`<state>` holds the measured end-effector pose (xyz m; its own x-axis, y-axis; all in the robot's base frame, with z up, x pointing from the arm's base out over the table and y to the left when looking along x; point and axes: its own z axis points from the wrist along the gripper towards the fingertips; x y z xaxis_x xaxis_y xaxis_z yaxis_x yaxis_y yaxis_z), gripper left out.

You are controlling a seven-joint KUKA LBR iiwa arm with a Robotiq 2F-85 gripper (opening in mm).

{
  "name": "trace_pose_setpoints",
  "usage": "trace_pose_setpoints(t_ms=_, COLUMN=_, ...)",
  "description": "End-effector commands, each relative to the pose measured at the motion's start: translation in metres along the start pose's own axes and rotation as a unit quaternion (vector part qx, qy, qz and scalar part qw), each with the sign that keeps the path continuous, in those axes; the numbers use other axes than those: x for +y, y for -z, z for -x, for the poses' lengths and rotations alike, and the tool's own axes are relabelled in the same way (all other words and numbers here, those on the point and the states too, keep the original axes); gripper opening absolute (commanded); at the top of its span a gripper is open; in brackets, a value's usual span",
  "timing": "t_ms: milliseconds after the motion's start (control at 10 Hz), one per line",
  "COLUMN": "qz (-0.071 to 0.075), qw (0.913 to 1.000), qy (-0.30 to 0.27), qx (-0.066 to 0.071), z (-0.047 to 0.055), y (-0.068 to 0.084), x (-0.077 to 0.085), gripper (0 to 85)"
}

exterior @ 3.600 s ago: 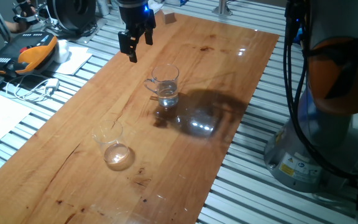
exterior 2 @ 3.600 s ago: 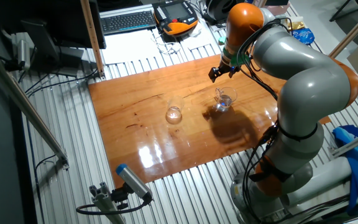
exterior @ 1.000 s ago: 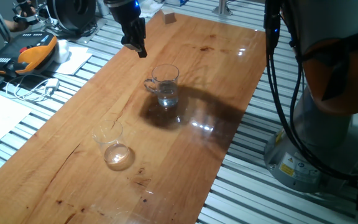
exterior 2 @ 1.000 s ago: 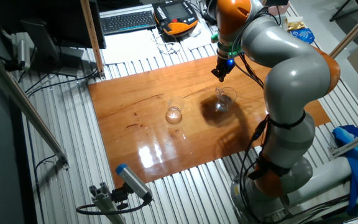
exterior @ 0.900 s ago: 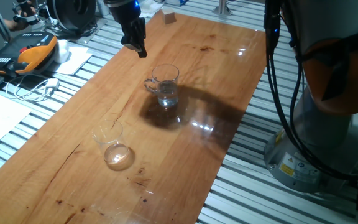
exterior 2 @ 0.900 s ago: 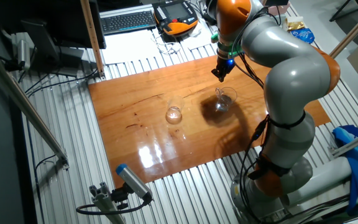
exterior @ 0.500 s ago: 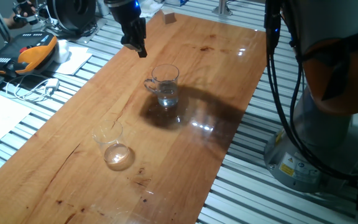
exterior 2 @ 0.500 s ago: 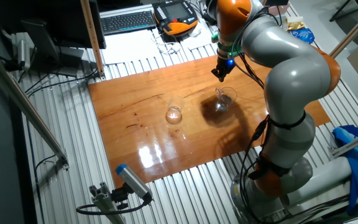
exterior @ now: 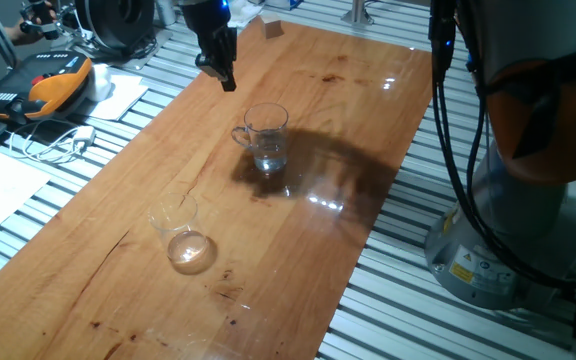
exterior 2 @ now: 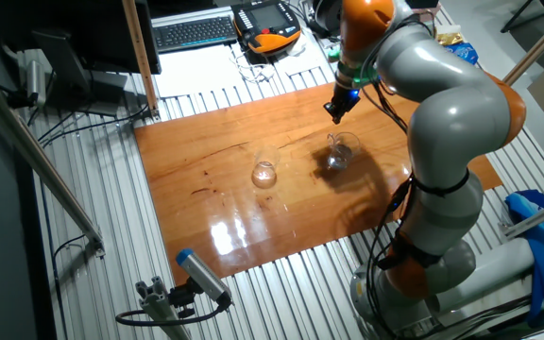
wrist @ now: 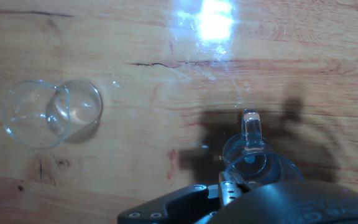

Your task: Pour the water from one cup into another empty cup

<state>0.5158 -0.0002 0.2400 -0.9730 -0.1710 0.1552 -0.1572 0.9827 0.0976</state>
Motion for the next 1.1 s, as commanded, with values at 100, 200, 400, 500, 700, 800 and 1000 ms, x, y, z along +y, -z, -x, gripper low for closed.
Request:
trace_pose_setpoints(t_ms=100, qz=0.005, qw=0.9999, qy=-0.015, qx=-0.001, z=0.001, y=0.007, x=-0.001, gripper=0.0)
trace_pose_setpoints(t_ms=200, qz=0.008, qw=0.9997, qy=-0.021, qx=-0.006, z=0.001, y=0.015, x=-0.001, gripper=0.0)
trace_pose_setpoints(t_ms=400, qz=0.008, qw=0.9996, qy=-0.023, qx=-0.012, z=0.001, y=0.024, x=-0.001, gripper=0.0)
trace_pose_setpoints(t_ms=500, qz=0.017, qw=0.9994, qy=-0.024, qx=-0.02, z=0.001, y=0.025, x=0.0, gripper=0.0)
trace_pose_setpoints(t_ms=700, qz=0.013, qw=0.9993, qy=-0.024, qx=-0.026, z=0.001, y=0.026, x=0.001, gripper=0.0)
trace_pose_setpoints(t_ms=800, qz=0.018, qw=0.9992, qy=-0.024, qx=-0.026, z=0.001, y=0.027, x=0.001, gripper=0.0)
trace_pose_setpoints(t_ms=1000, qz=0.004, qw=0.9994, qy=-0.02, qx=-0.027, z=0.001, y=0.028, x=0.0, gripper=0.0)
